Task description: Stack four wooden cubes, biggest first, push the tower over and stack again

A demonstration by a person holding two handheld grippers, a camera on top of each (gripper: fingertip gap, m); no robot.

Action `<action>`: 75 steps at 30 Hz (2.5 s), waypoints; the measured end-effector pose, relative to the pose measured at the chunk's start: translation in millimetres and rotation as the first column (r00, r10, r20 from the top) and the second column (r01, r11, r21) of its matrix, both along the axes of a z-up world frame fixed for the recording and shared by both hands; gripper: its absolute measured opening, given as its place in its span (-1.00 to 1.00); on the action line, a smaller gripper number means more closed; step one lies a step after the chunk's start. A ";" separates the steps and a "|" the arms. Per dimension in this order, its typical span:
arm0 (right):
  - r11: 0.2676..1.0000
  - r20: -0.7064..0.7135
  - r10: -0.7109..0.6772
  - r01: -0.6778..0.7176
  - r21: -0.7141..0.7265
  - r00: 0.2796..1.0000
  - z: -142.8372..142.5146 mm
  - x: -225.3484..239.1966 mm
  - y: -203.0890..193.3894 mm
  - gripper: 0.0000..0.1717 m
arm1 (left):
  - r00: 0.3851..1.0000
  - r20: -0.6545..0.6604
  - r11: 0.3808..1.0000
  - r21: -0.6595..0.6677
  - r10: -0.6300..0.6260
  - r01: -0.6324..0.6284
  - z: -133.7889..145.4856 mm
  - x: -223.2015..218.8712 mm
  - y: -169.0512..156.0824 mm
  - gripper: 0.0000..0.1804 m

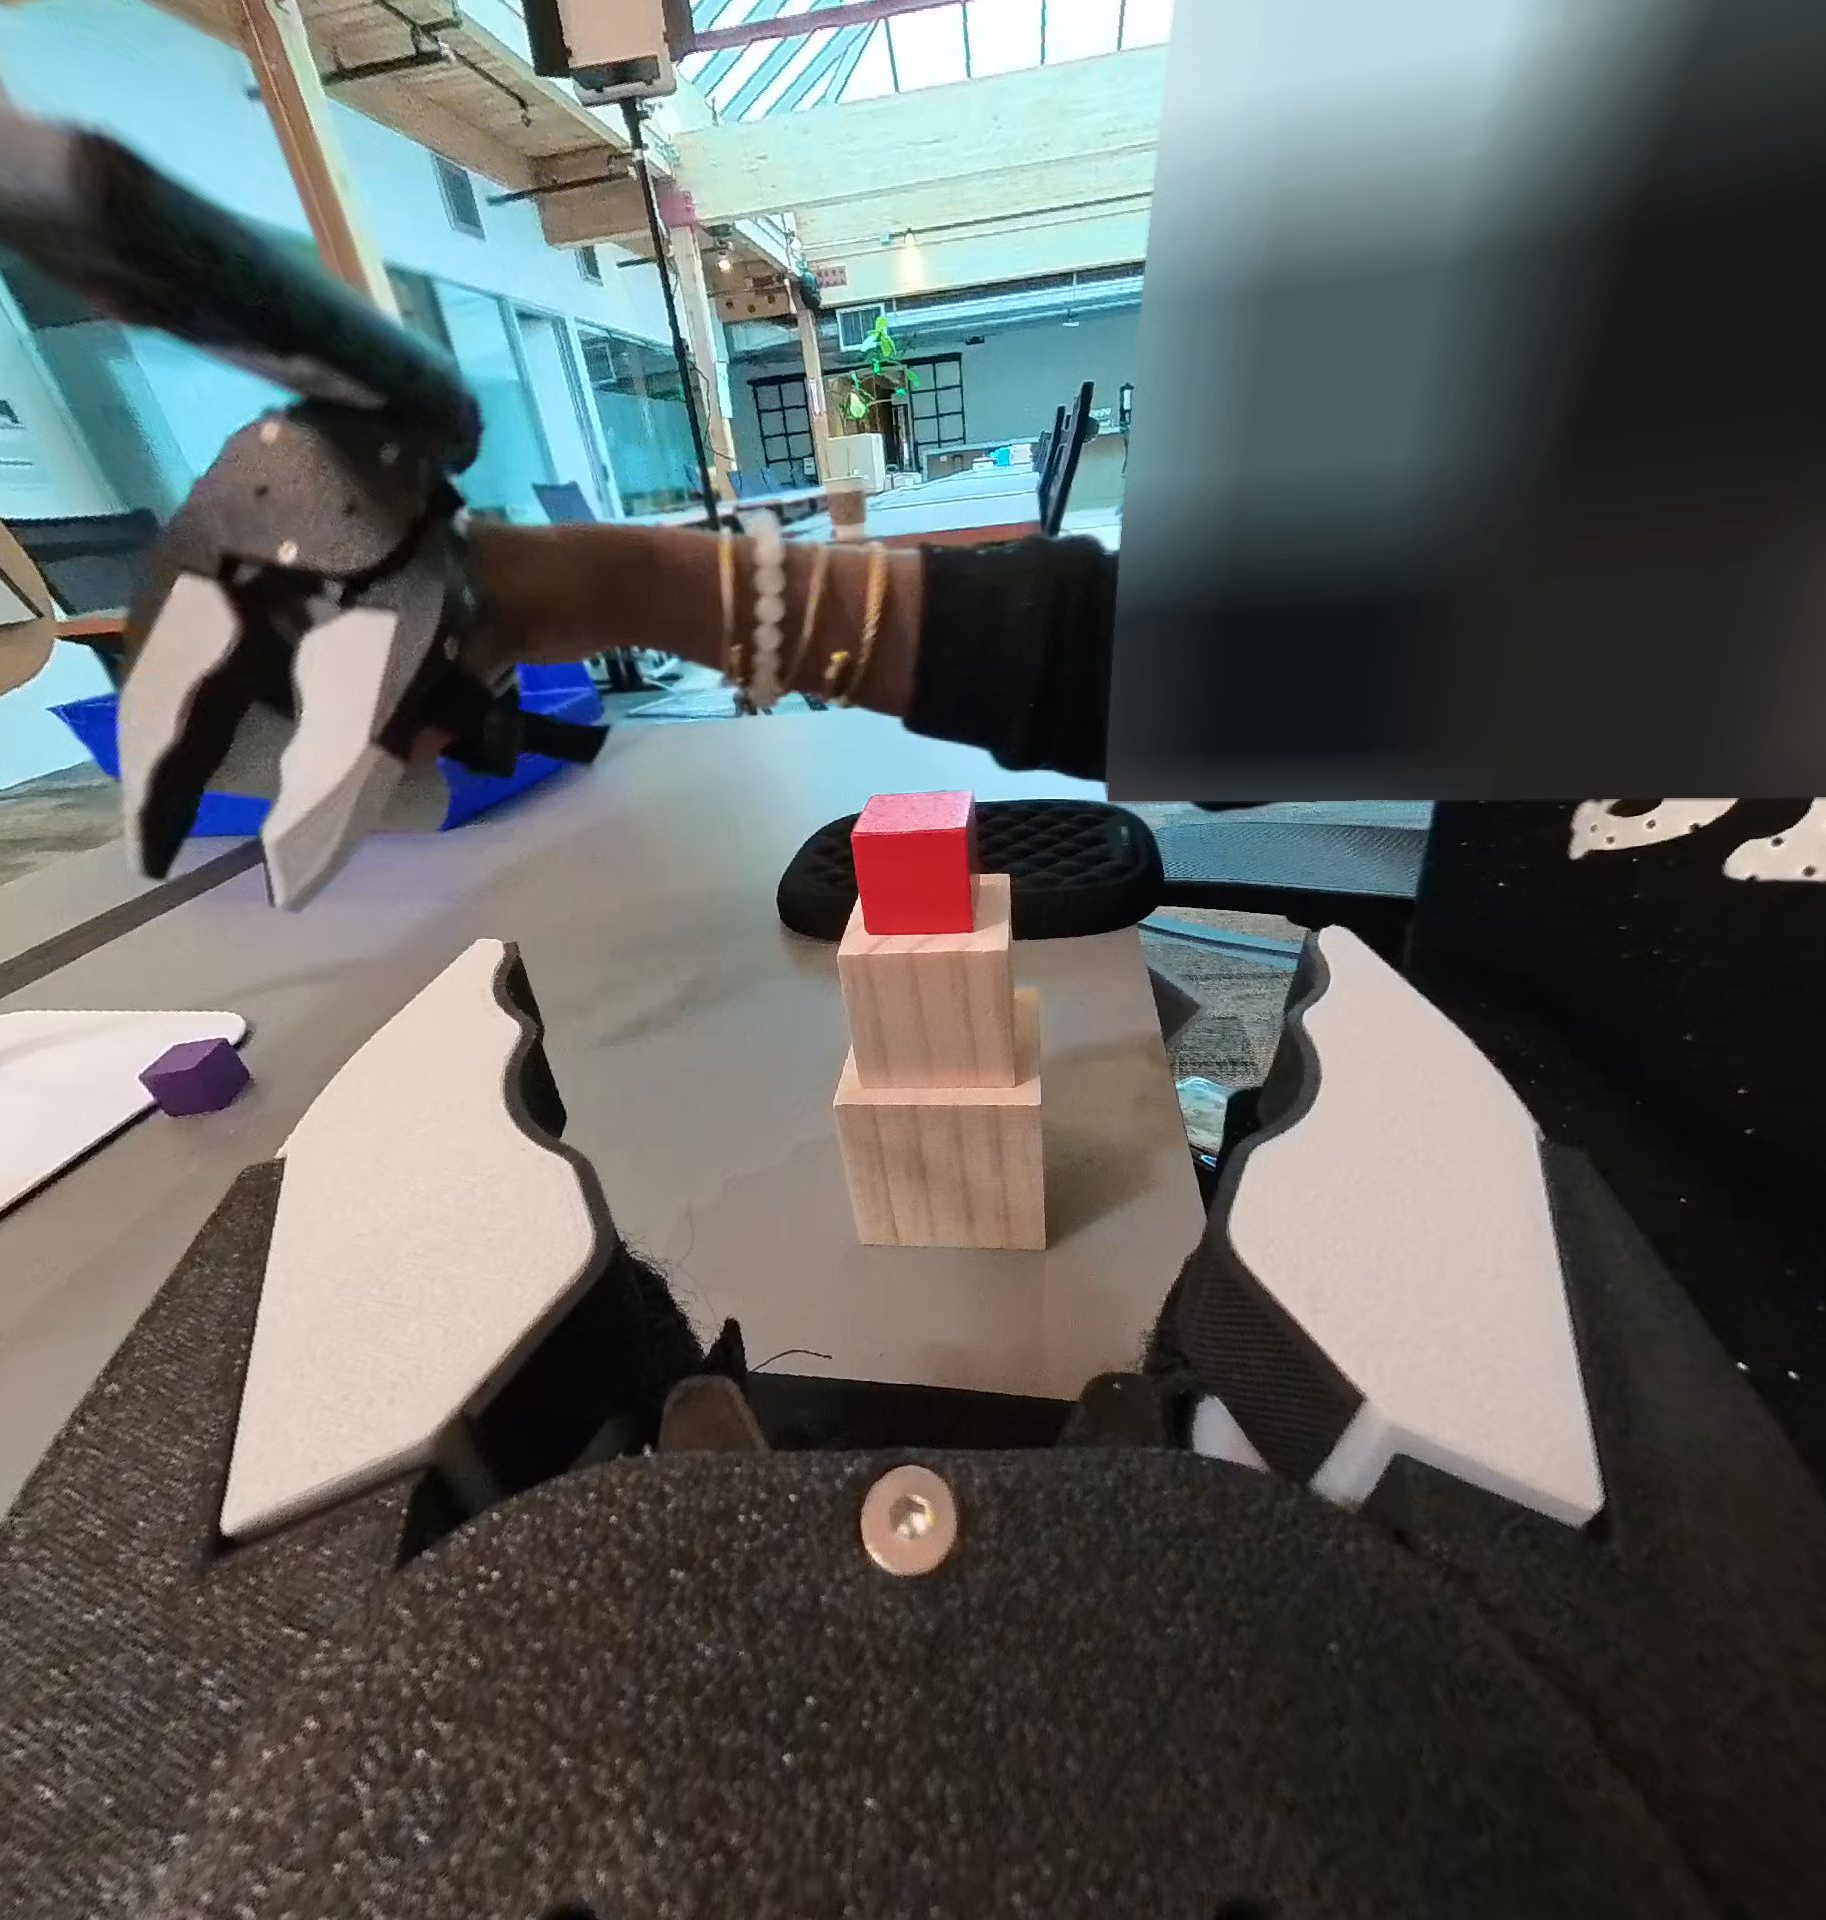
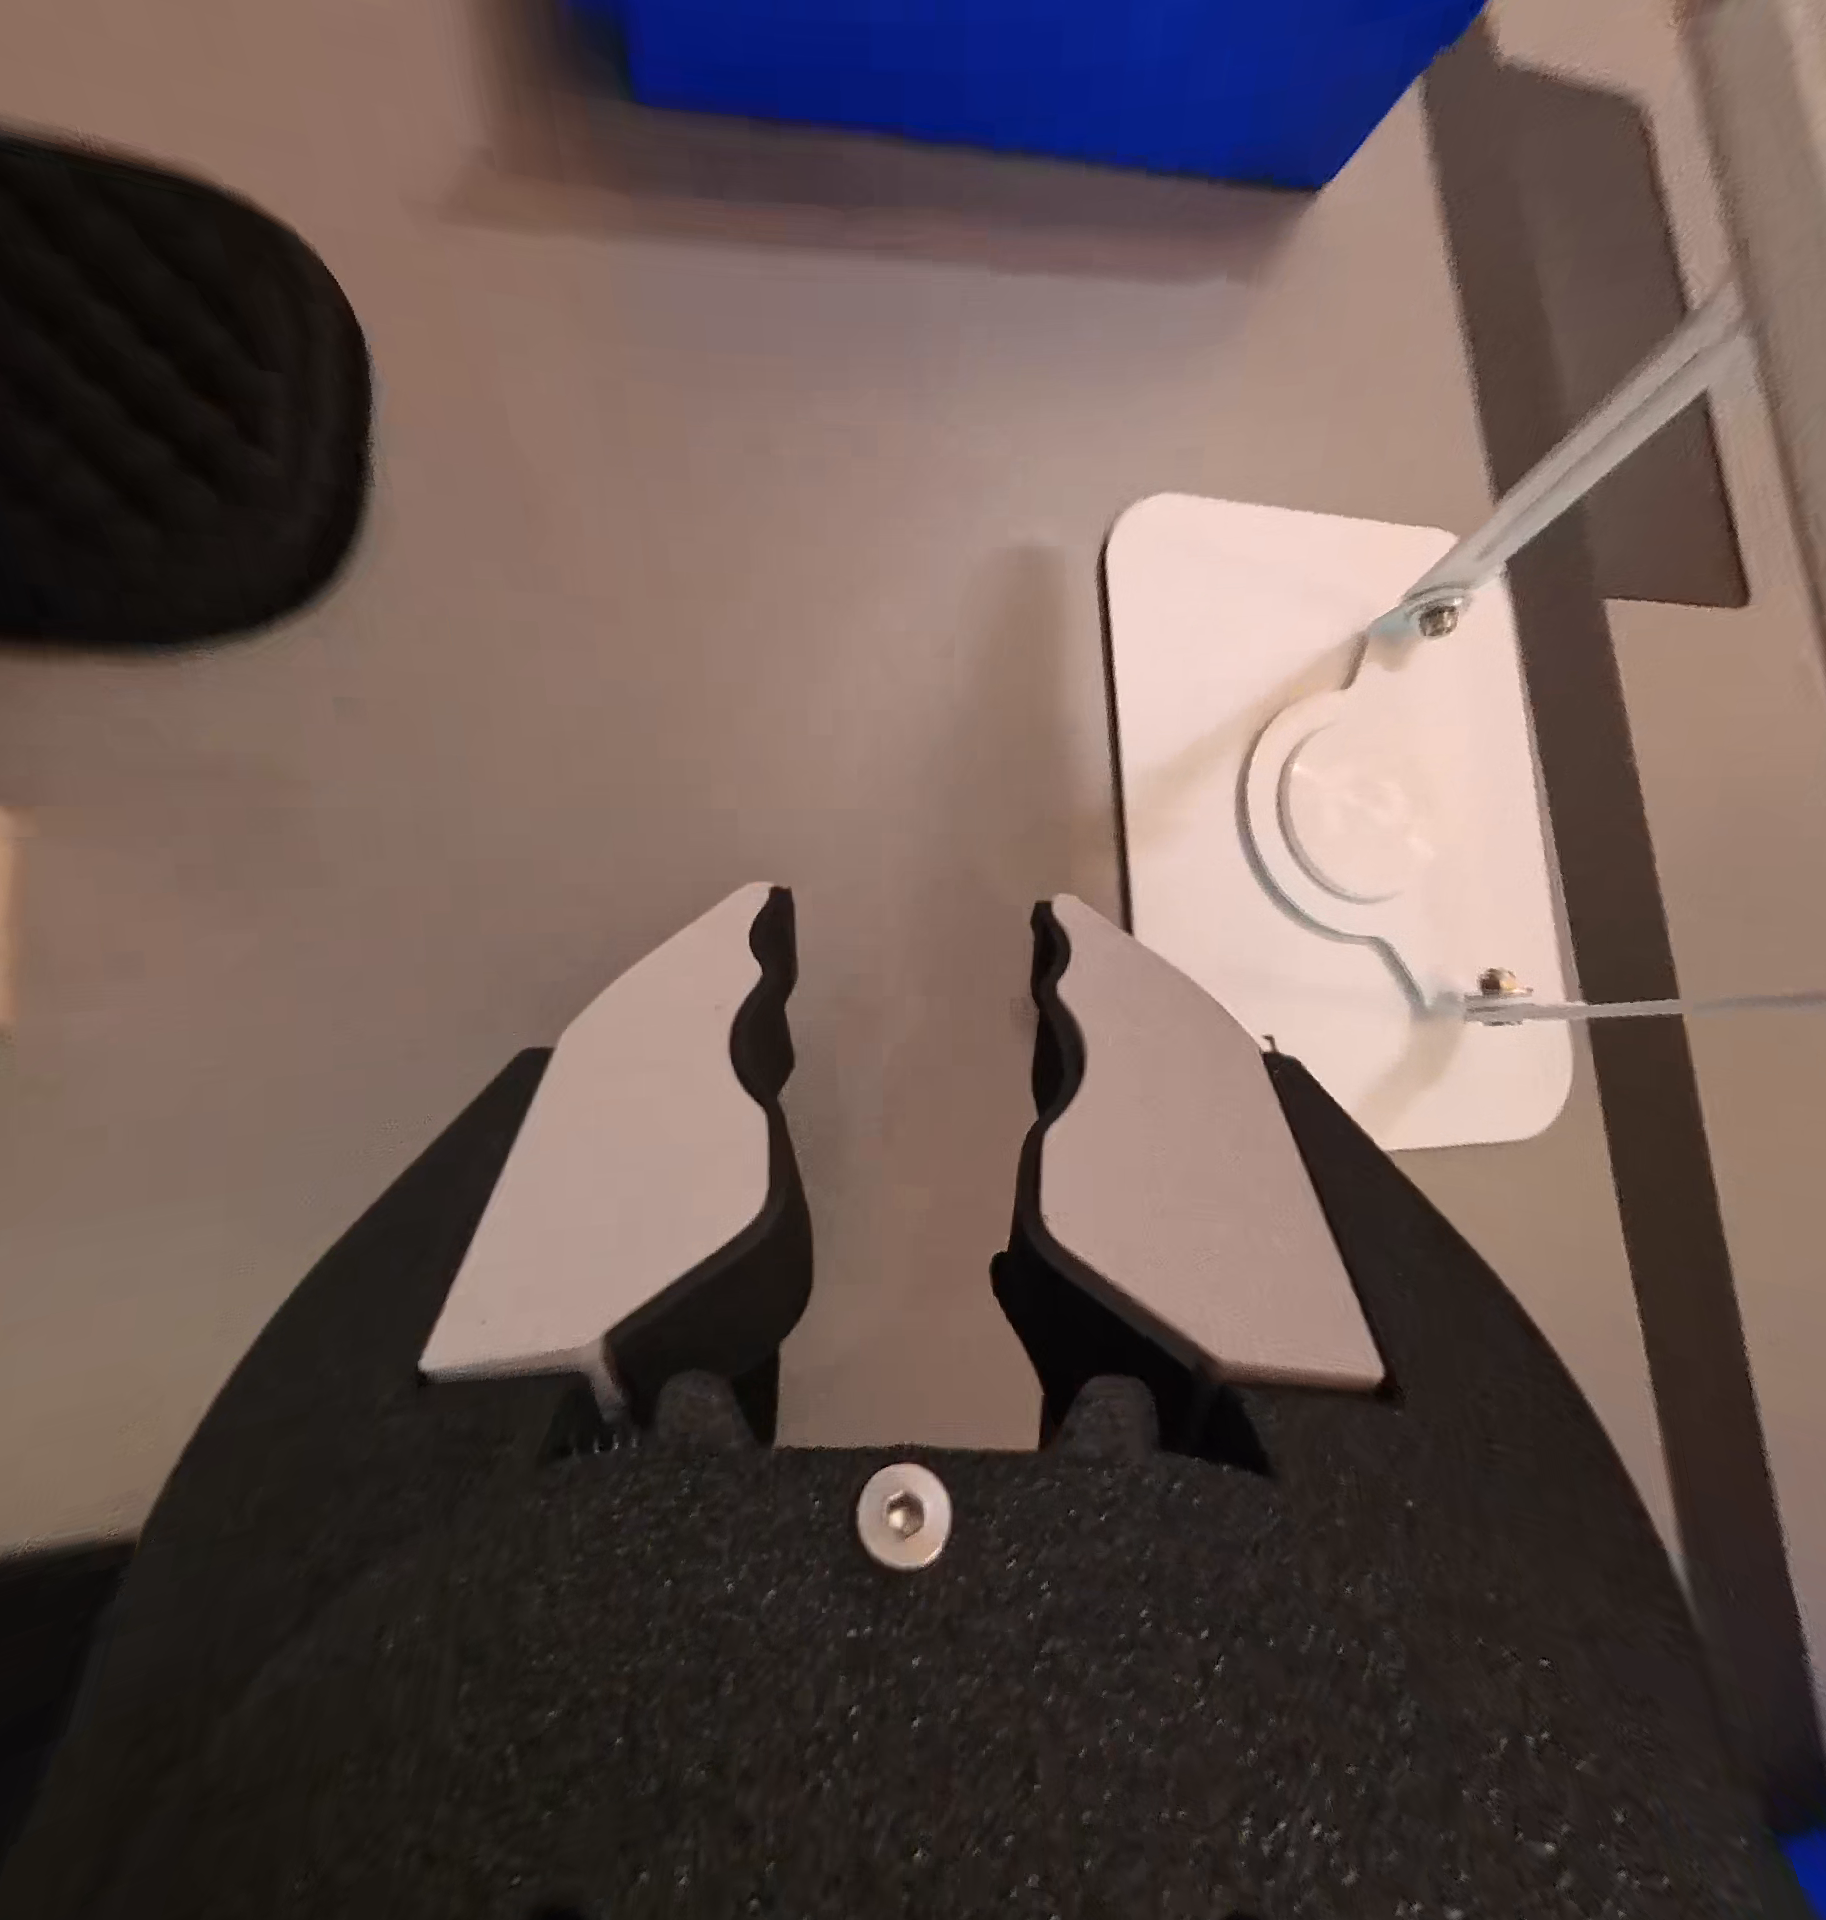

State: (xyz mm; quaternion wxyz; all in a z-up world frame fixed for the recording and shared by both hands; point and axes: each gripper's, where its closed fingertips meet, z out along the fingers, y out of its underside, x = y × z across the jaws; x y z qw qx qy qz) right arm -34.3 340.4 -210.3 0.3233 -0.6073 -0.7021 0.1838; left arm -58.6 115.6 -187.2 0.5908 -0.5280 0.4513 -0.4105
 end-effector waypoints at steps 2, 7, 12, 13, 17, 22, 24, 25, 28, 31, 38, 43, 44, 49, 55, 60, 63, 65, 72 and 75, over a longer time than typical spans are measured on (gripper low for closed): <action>0.999 0.053 0.036 -0.036 0.008 0.998 -18.1 3.8 20.7 -0.50 | 1.000 -0.003 1.000 0.002 0.004 -0.004 -0.4 0.3 0.2 0.47; 0.997 0.146 0.071 -0.067 -0.029 0.987 -52.5 9.4 60.4 -0.51 | 1.000 -0.013 1.000 0.001 0.007 -0.007 -1.5 1.0 0.8 0.47; 0.989 0.186 0.126 -0.110 -0.096 0.975 -68.5 5.5 68.9 -0.54 | 1.000 0.003 1.000 -0.007 0.006 -0.006 0.2 -0.5 1.5 0.47; 0.989 0.202 0.133 -0.116 -0.097 0.970 -71.4 5.3 70.3 -0.53 | 1.000 0.002 1.000 -0.007 0.005 -0.005 0.1 -0.4 1.4 0.47; 0.983 0.247 0.172 -0.148 -0.109 0.954 -79.3 3.0 71.4 -0.57 | 1.000 0.001 1.000 -0.005 0.001 -0.001 0.1 -0.1 0.8 0.46; 0.980 0.307 0.195 -0.172 -0.102 0.931 -87.9 2.5 74.6 -0.71 | 1.000 0.010 1.000 -0.011 -0.001 0.001 0.9 -1.0 1.2 0.46; 0.981 0.315 0.188 -0.166 -0.096 0.930 -86.5 2.4 74.9 -0.75 | 1.000 0.010 1.000 -0.012 0.001 -0.001 0.9 -1.1 1.5 0.46; 0.981 0.292 0.187 -0.162 -0.108 0.938 -82.0 -0.1 71.1 -0.75 | 1.000 0.010 1.000 -0.014 0.002 -0.002 0.9 -1.1 1.9 0.46; 0.992 0.266 0.107 -0.083 -0.098 0.958 -60.2 -3.0 60.7 -0.75 | 1.000 0.010 1.000 -0.019 0.010 -0.010 0.7 -1.3 3.2 0.45; 0.995 0.273 0.052 -0.027 -0.096 0.961 -33.1 -1.4 29.2 -0.75 | 1.000 0.011 1.000 -0.018 0.010 -0.010 0.8 -1.3 3.0 0.42; 0.990 0.291 0.066 -0.027 -0.136 0.954 13.6 5.2 -89.9 -0.75 | 1.000 -0.008 1.000 -0.009 0.019 -0.019 -1.2 0.2 3.1 0.42; 0.994 0.329 0.039 -0.004 -0.106 0.944 27.2 15.5 -148.6 -0.75 | 1.000 -0.007 1.000 -0.009 0.022 -0.022 -1.0 0.1 3.4 0.42; 0.995 0.323 0.040 -0.007 -0.102 0.945 29.8 16.0 -158.3 -0.75 | 1.000 -0.010 1.000 -0.008 0.024 -0.024 -1.3 0.4 3.4 0.42; 0.996 0.324 0.013 0.015 -0.083 0.946 35.4 16.9 -189.8 -0.75 | 1.000 -0.018 1.000 -0.006 0.025 -0.026 -2.3 1.1 3.6 0.42; 0.995 0.317 0.010 0.021 -0.093 0.948 34.1 13.2 -204.4 -0.75 | 0.999 -0.021 1.000 -0.002 0.028 -0.028 -2.4 1.3 3.5 0.42; 0.995 0.329 0.026 0.008 -0.103 0.944 28.6 12.0 -212.4 -0.75 | 0.999 -0.017 1.000 -0.004 0.027 -0.027 -2.0 1.0 3.6 0.42; 0.995 0.333 0.029 0.004 -0.099 0.943 27.8 11.1 -214.3 -0.75 | 0.999 -0.018 1.000 -0.003 0.026 -0.026 -2.0 1.1 3.4 0.42; 0.995 0.335 0.027 0.006 -0.096 0.942 27.7 10.8 -215.0 -0.75 | 0.999 -0.019 1.000 -0.002 0.026 -0.026 -2.1 1.3 3.3 0.42; 0.995 0.349 0.035 -0.001 -0.098 0.936 24.5 12.1 -216.4 -0.67 | 1.000 -0.017 1.000 -0.001 0.025 -0.025 -1.8 1.0 3.2 0.41; 0.997 0.368 0.033 -0.004 -0.081 0.929 21.4 13.3 -215.2 -0.46 | 1.000 -0.017 1.000 0.000 0.026 -0.026 -1.8 1.0 3.1 0.41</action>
